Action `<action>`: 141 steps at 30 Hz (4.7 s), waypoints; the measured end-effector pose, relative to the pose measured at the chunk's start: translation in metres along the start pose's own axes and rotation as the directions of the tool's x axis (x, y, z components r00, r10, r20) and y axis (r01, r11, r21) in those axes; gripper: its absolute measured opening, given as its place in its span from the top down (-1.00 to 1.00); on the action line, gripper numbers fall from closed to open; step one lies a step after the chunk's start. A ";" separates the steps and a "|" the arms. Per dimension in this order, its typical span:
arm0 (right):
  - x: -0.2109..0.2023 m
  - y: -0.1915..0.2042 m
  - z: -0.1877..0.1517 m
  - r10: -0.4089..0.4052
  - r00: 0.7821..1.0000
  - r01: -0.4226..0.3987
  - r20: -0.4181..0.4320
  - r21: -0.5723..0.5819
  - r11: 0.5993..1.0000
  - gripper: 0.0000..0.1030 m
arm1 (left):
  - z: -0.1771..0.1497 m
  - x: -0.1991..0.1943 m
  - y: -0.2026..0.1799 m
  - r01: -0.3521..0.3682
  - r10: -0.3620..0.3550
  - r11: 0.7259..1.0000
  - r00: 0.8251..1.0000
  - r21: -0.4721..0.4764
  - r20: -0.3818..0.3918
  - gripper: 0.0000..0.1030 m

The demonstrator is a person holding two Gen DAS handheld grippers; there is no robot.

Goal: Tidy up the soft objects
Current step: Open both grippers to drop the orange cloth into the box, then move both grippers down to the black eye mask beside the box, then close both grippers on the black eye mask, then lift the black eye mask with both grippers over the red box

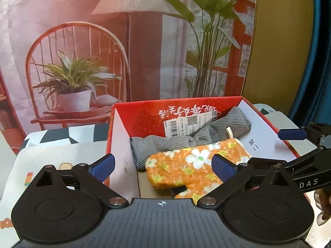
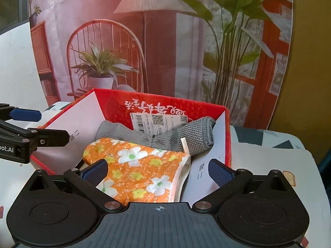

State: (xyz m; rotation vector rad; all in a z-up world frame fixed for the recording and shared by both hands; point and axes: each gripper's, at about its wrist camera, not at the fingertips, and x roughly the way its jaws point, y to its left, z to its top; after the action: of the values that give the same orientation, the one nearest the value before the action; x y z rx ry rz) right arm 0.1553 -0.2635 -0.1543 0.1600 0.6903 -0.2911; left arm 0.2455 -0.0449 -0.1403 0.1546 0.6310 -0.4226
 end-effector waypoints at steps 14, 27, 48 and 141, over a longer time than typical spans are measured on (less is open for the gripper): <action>-0.027 0.007 -0.016 -0.043 0.996 0.045 0.081 -0.011 0.999 -0.99 | -0.028 -0.040 0.002 -0.031 0.032 0.998 0.999 -0.047 0.022 -0.96; -0.061 0.021 -0.042 0.023 0.982 -0.025 0.189 0.008 1.000 -0.99 | -0.062 -0.073 0.001 -0.067 0.070 0.996 0.996 -0.065 0.048 -0.96; -0.071 0.035 -0.132 -0.005 0.986 -0.001 0.166 0.038 0.999 -0.99 | -0.131 -0.090 -0.008 -0.107 0.109 0.985 0.994 -0.137 0.009 -0.94; -0.066 0.024 -0.165 0.144 0.974 -0.164 0.176 0.108 0.981 0.49 | -0.174 -0.058 0.012 0.038 -0.057 0.961 0.997 -0.275 -0.059 0.37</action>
State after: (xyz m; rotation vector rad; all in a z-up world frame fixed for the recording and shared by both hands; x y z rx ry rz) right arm 0.0151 -0.1872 -0.2356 0.3006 0.4904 -0.1947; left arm 0.1147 0.0314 -0.2443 -0.1113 0.7532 -0.3732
